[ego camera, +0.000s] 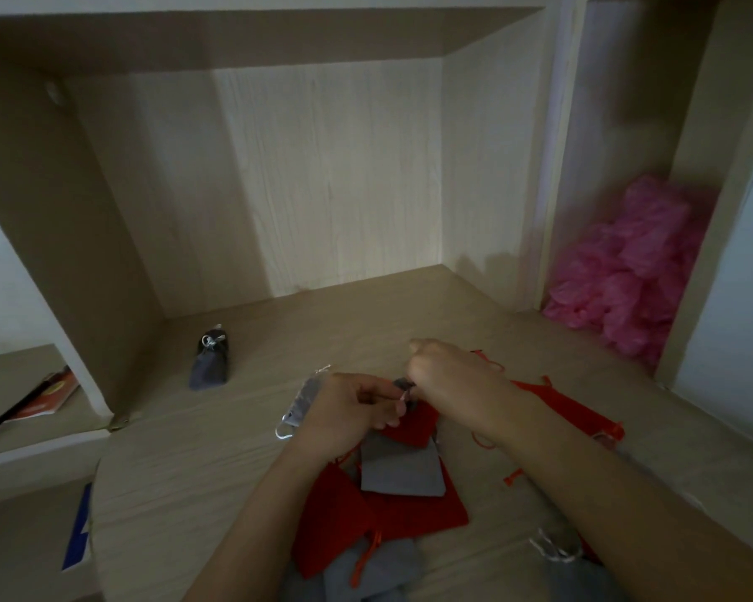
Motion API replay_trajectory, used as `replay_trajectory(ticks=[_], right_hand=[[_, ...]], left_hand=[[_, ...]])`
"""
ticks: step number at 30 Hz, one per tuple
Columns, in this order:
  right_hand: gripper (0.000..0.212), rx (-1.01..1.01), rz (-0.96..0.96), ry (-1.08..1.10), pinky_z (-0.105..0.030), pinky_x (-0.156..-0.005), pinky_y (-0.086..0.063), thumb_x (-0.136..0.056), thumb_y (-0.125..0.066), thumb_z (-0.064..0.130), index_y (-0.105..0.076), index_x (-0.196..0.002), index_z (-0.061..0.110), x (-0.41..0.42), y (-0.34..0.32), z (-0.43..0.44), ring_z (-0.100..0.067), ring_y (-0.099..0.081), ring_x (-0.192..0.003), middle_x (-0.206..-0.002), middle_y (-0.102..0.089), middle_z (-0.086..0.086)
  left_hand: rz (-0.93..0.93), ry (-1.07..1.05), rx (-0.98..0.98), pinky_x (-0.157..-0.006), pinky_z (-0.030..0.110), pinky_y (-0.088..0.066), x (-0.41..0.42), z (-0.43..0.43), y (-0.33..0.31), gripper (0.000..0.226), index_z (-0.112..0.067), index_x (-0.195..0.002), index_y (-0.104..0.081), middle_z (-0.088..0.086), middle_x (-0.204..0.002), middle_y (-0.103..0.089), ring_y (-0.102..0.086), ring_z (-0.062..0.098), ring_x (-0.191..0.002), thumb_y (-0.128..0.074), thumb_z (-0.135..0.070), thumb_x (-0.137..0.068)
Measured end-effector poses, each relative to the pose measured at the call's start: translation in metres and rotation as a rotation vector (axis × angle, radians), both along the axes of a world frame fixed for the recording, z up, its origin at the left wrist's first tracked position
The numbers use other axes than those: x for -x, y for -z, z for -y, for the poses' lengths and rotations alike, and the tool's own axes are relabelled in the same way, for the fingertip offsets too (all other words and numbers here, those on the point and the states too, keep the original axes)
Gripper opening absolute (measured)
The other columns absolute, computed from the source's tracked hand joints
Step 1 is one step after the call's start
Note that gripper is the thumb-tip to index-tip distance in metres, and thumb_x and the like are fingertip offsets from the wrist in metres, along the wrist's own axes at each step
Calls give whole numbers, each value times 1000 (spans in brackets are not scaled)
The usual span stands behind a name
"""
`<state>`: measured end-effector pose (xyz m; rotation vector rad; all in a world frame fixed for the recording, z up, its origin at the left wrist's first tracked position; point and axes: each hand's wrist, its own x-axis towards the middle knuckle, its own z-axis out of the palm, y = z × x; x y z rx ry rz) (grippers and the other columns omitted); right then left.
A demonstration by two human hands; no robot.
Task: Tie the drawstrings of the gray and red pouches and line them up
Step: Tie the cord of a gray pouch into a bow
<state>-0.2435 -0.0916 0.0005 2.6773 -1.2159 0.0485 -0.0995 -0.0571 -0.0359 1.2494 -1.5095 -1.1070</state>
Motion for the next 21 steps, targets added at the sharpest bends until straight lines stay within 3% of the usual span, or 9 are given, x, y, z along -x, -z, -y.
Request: replay_trajectory(ticks=[8,11,15,21], right_hand=[[15,35,132,-136,-35,-70,-42,-90,-51,9,-64,-85,3,-1,1,-1,-23,-49,-86,-85,-36,-4],[18,57,203,-83,-31,-67,-35,-93,-49,11,-64,-89,3,1,-3,-1,-20,-46,-81,-88,-37,-4],[25,-38,219,-45,-32,-79,-40,-93,-53,24,-67,-97,5,0,-16,-7,-22,-56,-94,-103,-51,-8],[12,13,409,-111,-35,-68,-43,-86,-61,18,-62,-80,8,6,-12,-11,-21,-55,-77,-96,-51,-3]], left_hand=[[-36,-35,-29,-50,12,-45,-5,-5,-9,5,-4,-83,-69,-4,-56,-66,-58,2,-49,-66,0,-82],[-104,-86,-32,-51,13,-46,-13,-4,-14,6,-2,-86,-70,1,-58,-65,-57,4,-49,-65,-4,-83],[-192,-54,-56,-49,11,-46,-14,-6,-17,6,-1,-84,-66,-1,-54,-64,-57,4,-47,-60,-1,-85],[-157,-12,2,-52,14,-48,-16,-8,-19,15,-7,-81,-68,0,-63,-69,-60,6,-51,-70,-15,-68]])
